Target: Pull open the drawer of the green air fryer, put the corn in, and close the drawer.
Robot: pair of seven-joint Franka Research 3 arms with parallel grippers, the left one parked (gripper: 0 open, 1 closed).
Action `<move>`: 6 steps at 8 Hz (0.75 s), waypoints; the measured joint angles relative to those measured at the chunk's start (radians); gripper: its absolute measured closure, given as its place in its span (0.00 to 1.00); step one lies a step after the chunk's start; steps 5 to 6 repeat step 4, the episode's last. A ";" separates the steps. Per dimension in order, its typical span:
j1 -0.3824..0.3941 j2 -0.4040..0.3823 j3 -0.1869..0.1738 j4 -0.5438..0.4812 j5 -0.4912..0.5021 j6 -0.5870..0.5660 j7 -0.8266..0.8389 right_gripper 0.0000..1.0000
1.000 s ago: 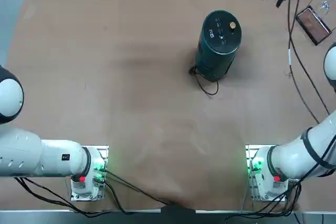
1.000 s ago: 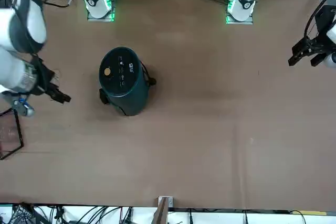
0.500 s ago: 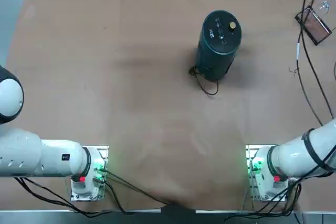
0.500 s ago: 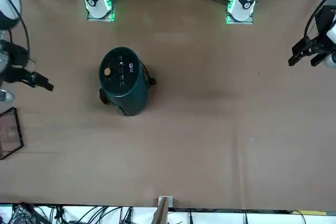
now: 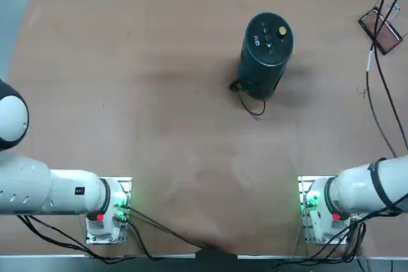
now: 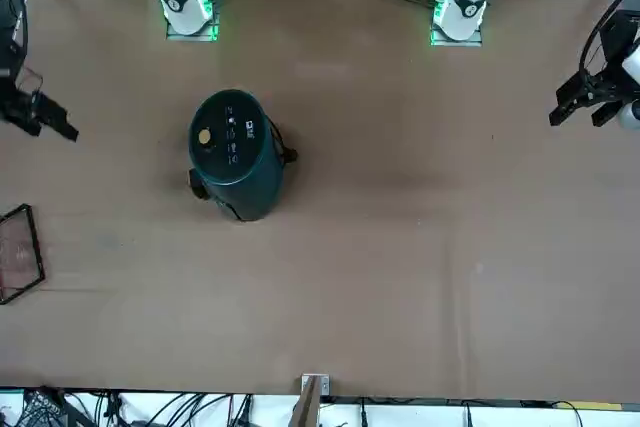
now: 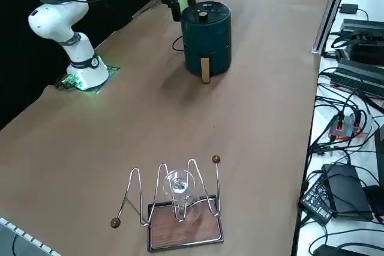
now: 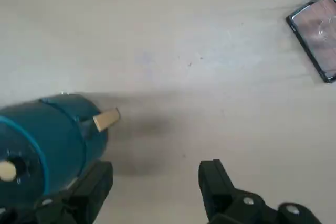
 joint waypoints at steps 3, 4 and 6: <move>-0.002 -0.065 0.009 -0.047 -0.003 -0.019 -0.014 0.00; -0.002 -0.066 0.010 -0.047 -0.003 -0.020 -0.014 0.00; -0.002 -0.066 0.010 -0.047 -0.003 -0.020 -0.014 0.00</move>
